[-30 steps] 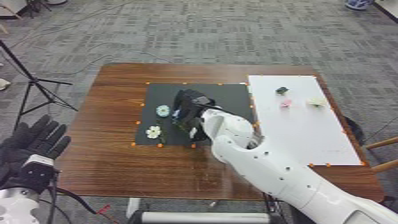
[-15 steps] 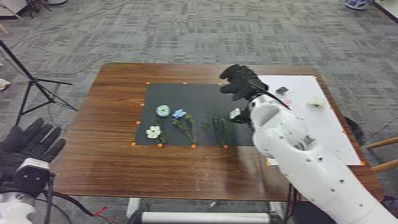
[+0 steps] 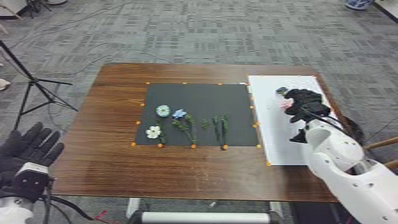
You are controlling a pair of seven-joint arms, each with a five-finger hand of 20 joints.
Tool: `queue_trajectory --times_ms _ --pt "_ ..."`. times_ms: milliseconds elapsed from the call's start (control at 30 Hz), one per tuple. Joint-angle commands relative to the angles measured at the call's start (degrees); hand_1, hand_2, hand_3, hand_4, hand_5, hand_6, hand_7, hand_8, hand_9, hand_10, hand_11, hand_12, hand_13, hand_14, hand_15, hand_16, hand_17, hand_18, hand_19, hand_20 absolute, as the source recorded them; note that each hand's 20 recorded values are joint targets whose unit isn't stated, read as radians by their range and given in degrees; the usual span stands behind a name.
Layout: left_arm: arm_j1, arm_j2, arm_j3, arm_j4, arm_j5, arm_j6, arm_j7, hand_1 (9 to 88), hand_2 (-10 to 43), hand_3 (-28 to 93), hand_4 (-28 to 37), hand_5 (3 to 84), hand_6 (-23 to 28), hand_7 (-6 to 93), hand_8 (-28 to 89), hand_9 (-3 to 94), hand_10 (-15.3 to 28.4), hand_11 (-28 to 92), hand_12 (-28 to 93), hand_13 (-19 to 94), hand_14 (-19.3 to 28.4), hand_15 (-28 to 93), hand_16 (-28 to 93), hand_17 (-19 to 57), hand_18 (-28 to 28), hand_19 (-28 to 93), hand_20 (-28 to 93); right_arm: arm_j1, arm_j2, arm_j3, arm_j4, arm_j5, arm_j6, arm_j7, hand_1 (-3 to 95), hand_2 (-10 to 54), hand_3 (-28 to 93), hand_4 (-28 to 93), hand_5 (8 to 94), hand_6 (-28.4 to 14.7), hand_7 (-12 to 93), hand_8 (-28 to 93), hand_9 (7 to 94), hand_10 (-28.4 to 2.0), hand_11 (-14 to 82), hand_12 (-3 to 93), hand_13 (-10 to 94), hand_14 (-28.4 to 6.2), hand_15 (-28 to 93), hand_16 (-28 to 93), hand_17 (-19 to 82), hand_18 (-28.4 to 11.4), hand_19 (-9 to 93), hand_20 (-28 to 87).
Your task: Arrange flowers
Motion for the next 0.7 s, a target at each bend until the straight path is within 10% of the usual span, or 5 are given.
queue_trajectory --times_ms 33,700 --pt "0.3 1.07 0.44 0.03 0.51 0.14 0.04 27.6 16.9 71 -28.2 38.4 8.6 11.0 -8 32.2 13.5 18 12 25 13.3 30 -3 -1.9 12.3 25 13 1.3 0.0 -1.9 1.7 -0.2 1.5 1.6 58.3 -9.5 85 -28 44.4 -3.9 18 -14 41.3 -12.1 12.7 11.0 35 -12.8 43 6 21 -20.1 66 24" --pt "-0.9 0.28 1.86 -0.15 1.7 0.01 -2.25 27.3 16.9 71 -28.2 38.6 8.7 11.1 -8 31.8 13.5 18 12 25 13.3 30 -3 -1.8 12.2 25 13 14.0 -1.9 -12.6 12.0 1.4 5.4 2.7 64.4 -9.5 73 -28 45.5 -1.7 19 -14 41.5 -10.1 15.2 7.5 51 -6.2 48 28 28 -20.4 78 33"
